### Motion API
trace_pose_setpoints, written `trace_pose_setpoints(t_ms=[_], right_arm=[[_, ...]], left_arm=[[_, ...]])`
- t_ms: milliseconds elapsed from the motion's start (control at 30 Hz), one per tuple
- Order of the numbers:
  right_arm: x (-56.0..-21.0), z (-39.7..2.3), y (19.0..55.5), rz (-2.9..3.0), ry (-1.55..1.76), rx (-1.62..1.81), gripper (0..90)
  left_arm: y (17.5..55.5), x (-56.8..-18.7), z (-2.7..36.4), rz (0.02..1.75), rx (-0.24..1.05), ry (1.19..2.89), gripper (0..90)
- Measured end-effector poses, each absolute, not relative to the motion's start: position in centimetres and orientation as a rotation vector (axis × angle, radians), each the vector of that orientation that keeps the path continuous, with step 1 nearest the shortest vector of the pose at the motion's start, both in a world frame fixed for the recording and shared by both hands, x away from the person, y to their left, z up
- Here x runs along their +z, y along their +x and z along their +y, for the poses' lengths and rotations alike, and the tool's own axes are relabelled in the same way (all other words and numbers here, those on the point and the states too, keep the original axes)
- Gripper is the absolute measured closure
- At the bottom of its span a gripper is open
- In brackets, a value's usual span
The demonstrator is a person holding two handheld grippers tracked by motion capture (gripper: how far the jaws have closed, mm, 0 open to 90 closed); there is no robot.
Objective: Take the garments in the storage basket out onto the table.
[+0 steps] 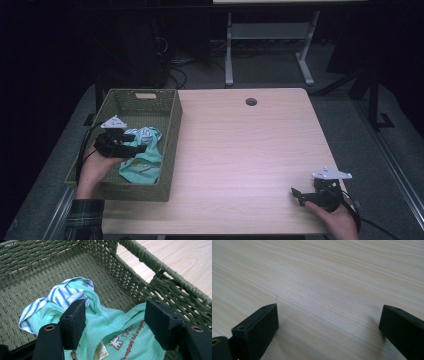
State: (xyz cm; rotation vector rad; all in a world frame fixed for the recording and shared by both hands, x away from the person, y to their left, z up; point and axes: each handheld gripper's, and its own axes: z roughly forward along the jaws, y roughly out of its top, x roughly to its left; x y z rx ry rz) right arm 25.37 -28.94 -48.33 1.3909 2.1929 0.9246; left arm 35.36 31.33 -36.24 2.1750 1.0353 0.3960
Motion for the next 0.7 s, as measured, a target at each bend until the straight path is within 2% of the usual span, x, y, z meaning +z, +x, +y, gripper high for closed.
trace_pose_setpoints(t_ms=[700], right_arm=[[-48.3, -28.9, 25.4, 2.193, 1.391, 0.925, 2.0]], left_arm=[[36.4, -38.3, 31.0, 1.058, 0.373, 2.234, 32.7]])
